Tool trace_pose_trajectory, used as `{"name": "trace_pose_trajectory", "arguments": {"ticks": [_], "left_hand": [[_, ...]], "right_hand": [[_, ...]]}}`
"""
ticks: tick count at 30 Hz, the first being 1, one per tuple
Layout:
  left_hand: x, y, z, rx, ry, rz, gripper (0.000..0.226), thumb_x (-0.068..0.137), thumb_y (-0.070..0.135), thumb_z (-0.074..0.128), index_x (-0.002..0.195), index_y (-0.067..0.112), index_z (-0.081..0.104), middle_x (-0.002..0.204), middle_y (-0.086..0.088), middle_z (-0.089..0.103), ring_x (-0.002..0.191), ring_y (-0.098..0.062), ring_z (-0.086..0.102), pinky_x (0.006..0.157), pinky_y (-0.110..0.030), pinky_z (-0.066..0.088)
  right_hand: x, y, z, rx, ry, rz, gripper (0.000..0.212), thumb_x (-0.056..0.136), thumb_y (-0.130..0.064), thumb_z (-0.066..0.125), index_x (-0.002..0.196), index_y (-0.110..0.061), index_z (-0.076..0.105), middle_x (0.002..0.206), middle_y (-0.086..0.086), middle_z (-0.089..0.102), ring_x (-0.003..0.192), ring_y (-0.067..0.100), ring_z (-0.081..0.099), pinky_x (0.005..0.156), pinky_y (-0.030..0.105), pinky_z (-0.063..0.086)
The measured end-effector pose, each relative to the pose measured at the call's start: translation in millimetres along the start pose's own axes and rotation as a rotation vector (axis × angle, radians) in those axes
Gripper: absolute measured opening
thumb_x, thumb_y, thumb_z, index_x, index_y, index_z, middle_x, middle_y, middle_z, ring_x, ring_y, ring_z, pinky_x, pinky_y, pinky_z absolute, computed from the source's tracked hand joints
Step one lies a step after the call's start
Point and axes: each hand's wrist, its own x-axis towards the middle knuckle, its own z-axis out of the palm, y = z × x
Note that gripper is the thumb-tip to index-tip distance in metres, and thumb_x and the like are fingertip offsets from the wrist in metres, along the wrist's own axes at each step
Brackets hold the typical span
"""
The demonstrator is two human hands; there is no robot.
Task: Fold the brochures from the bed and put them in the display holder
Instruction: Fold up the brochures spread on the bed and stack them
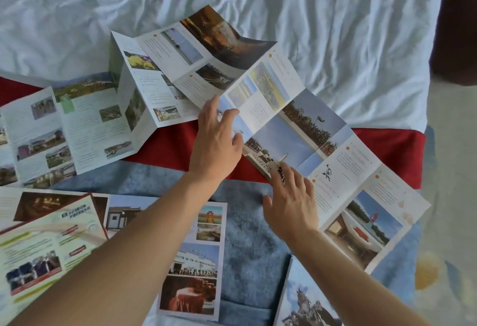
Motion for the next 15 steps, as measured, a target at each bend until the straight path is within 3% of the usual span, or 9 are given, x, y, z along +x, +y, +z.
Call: {"name": "trace_pose_trajectory", "arguments": {"ticks": [8, 12, 15], "left_hand": [[-22.5, 29.1, -5.9, 0.028, 0.145, 0.146, 0.051, 0.082, 0.003, 0.061, 0.132, 0.014, 0.053, 0.116, -0.007, 0.058, 0.103, -0.028, 0.054, 0.082, -0.043, 0.043], [-35.7, 46.8, 0.9, -0.014, 0.071, 0.249, 0.041, 0.085, -0.001, 0.057, 0.124, 0.008, 0.059, 0.099, -0.007, 0.062, 0.087, -0.027, 0.058, 0.076, -0.045, 0.049], [-49.5, 60.4, 12.3, -0.053, -0.029, 0.285, 0.030, 0.083, 0.001, 0.059, 0.112, 0.009, 0.064, 0.096, -0.008, 0.060, 0.086, -0.027, 0.060, 0.069, -0.041, 0.053]], "right_hand": [[-20.5, 6.7, 1.9, 0.061, 0.011, -0.020, 0.065, 0.089, -0.037, 0.064, 0.146, -0.019, 0.040, 0.153, 0.005, 0.038, 0.141, 0.026, 0.033, 0.117, 0.046, 0.025], [-26.9, 15.9, 1.1, 0.169, 0.056, -0.029, 0.059, 0.091, -0.037, 0.057, 0.146, -0.021, 0.040, 0.150, 0.003, 0.041, 0.136, 0.025, 0.040, 0.115, 0.043, 0.028], [-26.8, 23.0, -3.8, 0.416, 0.185, 0.162, 0.052, 0.095, -0.045, 0.047, 0.141, -0.021, 0.044, 0.143, 0.004, 0.048, 0.127, 0.024, 0.047, 0.105, 0.043, 0.037]]}}
